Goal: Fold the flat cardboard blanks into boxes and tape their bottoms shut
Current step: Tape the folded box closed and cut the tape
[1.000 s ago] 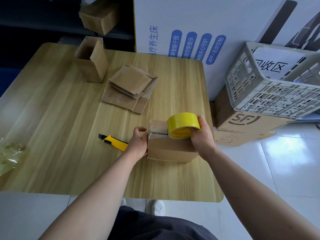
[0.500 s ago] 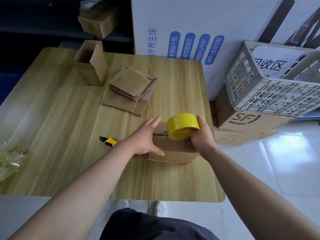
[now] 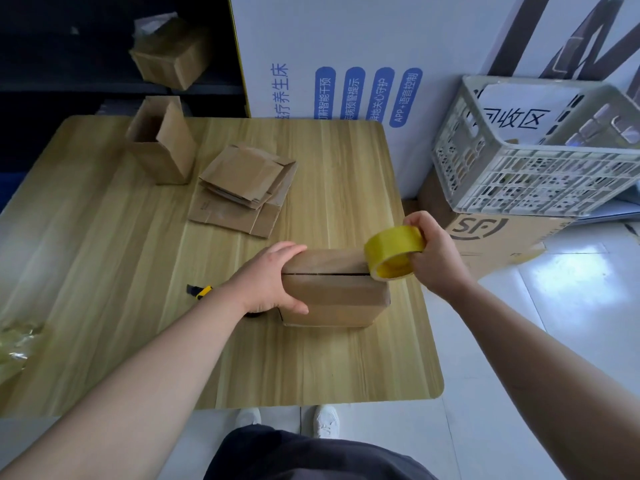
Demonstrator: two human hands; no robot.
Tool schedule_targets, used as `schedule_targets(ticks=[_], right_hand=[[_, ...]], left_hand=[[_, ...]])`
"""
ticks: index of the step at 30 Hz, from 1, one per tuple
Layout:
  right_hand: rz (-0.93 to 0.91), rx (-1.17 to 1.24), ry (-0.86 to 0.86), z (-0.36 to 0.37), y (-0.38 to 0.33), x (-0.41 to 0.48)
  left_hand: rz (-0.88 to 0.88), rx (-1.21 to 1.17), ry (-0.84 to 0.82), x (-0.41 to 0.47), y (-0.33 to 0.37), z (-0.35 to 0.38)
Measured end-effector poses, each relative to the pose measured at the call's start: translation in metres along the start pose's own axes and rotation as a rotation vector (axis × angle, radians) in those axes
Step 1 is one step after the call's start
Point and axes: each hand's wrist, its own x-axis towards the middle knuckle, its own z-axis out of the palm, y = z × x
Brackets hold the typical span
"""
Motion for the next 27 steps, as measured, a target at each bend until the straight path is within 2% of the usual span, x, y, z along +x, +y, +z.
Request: schedule_targets(ticks=[4,9,15,18,27], right_hand=[[-0.053,-0.152,0.007,-0.014,0.016,0.002],[-0.026,-0.335,-0.081,-0.010,0.045,-0.002],[-0.048,-0.275,-0.058,-0.008,0.048,-0.003],[-0.093,-0.311,-0.056,-0.012,0.044,0.000],[-0.123,-0.433,-0.070,-0.014,0.044,-0.002]], left_hand=[[0.014,0.024,0.012,-0.001,0.001,-0.001],[0.012,0.075,0.007,-0.002,0.005,-0.003],[-0.012,0.401,-0.115,0.002,0.024,-0.007],[0.000,0.495,-0.094,0.010,0.035,-0.003],[0.038,0.408,0.002,0.011,0.040,0.031]])
